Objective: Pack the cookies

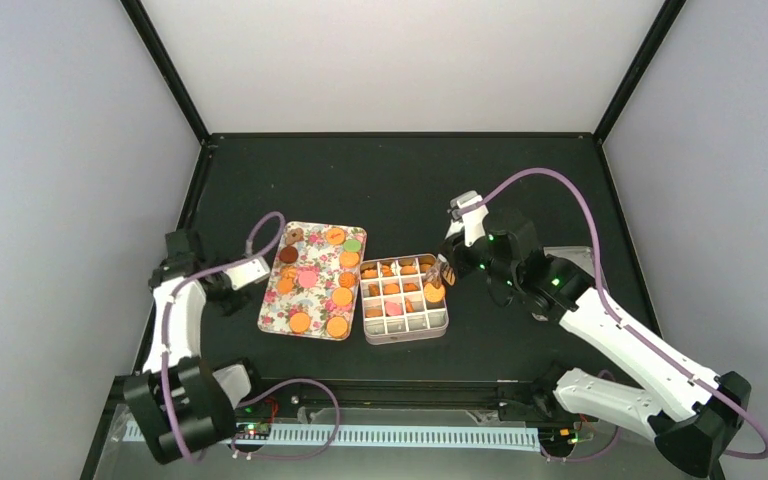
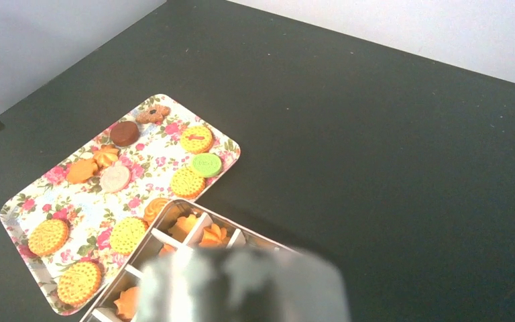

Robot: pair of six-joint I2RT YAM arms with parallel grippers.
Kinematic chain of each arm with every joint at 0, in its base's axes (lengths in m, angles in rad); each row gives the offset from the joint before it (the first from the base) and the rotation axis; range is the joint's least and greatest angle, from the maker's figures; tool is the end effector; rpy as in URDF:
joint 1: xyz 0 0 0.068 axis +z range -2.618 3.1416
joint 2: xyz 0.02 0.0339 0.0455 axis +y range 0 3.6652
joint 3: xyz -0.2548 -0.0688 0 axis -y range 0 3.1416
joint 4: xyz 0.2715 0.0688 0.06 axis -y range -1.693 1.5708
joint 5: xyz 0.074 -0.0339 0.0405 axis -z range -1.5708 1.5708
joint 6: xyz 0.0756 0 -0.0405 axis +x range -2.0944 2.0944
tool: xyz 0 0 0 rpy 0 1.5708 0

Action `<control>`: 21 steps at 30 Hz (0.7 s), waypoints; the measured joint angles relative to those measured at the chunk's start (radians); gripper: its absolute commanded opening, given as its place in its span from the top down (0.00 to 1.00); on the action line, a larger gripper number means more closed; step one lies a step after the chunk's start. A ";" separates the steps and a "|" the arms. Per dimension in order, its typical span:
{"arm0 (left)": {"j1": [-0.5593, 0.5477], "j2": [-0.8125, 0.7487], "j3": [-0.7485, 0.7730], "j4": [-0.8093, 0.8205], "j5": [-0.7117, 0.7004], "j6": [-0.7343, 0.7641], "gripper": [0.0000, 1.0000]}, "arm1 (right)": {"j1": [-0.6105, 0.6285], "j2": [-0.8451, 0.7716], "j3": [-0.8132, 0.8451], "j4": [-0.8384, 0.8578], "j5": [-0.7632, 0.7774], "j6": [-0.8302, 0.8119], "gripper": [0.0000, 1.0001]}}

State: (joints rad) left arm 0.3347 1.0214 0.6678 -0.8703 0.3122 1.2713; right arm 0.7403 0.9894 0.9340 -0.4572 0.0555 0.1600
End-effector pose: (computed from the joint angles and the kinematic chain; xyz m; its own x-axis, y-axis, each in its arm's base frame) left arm 0.2079 0.0477 0.1558 -0.4665 0.8005 -0.3763 0.7856 0.5705 0.2396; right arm 0.2130 0.1890 0.2980 -0.4591 -0.2040 -0.8647 -0.5719 0.8126 0.1120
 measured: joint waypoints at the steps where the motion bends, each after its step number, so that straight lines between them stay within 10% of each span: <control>1: 0.046 0.050 0.029 0.016 -0.006 0.033 0.43 | -0.002 -0.003 0.000 0.000 0.000 0.002 0.70; 21: -0.012 0.073 -0.209 0.338 -0.036 0.104 0.44 | -0.069 0.005 -0.033 -0.022 -0.018 0.048 0.70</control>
State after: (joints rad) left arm 0.3225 1.0946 0.4591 -0.5323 0.2764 1.3754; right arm 0.6708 0.9939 0.9012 -0.4793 0.0372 0.2085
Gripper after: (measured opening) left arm 0.562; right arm 0.306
